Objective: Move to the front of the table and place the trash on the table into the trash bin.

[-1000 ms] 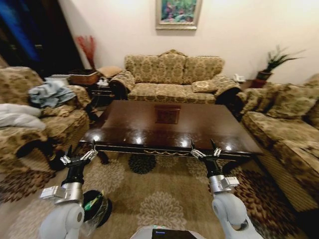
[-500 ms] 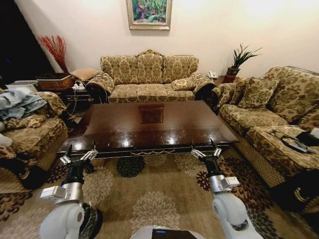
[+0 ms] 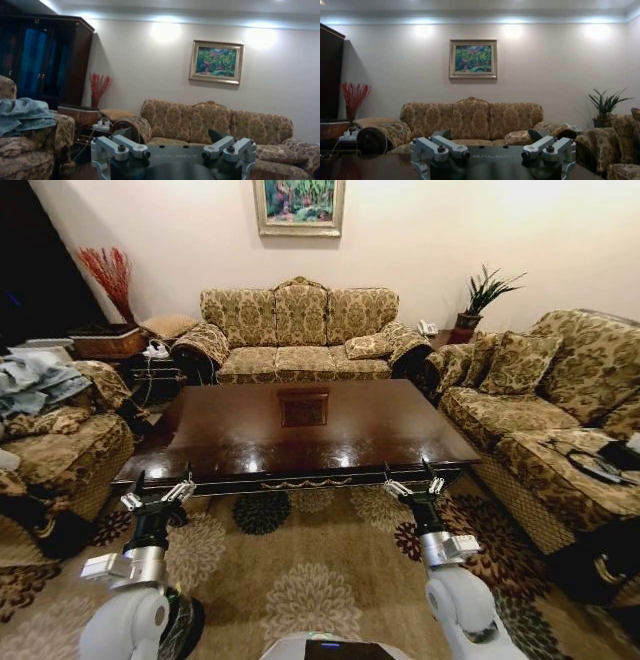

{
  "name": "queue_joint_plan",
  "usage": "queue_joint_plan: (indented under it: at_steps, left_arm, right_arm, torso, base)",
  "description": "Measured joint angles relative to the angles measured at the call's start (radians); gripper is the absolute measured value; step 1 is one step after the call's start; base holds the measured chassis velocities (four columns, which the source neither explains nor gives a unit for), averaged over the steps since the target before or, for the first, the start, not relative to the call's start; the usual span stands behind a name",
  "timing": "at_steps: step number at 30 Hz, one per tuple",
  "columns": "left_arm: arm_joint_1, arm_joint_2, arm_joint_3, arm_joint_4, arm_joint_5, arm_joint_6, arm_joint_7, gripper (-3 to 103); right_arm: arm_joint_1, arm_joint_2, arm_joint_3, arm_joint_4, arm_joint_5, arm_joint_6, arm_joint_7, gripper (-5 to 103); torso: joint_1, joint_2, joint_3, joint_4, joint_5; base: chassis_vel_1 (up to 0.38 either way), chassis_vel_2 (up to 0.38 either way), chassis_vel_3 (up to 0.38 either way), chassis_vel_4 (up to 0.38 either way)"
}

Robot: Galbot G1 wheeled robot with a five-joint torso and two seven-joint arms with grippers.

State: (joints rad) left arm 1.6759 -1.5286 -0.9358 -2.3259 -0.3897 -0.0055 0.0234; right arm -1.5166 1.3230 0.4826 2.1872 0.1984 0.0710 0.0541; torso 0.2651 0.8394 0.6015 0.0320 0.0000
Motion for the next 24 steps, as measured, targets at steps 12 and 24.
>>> queue_joint_plan:
  at_steps: [12, 24]
  left_arm:
    - [0.0, 0.0, 0.0, 0.0, 0.0, 0.0, 0.0, 100]
    - [0.0, 0.0, 0.0, 0.0, 0.0, 0.0, 0.0, 100]
  right_arm:
    - [0.0, 0.0, 0.0, 0.0, 0.0, 0.0, 0.0, 100]
    - [0.0, 0.0, 0.0, 0.0, 0.0, 0.0, 0.0, 100]
  torso:
    - [-0.025, -0.056, -0.031, 0.0, 0.0]
    - [-0.048, -0.111, -0.063, -0.0001, 0.0]
  base:
    - [0.0, 0.0, 0.0, 0.0]
    - [0.085, -0.101, -0.108, 0.094]
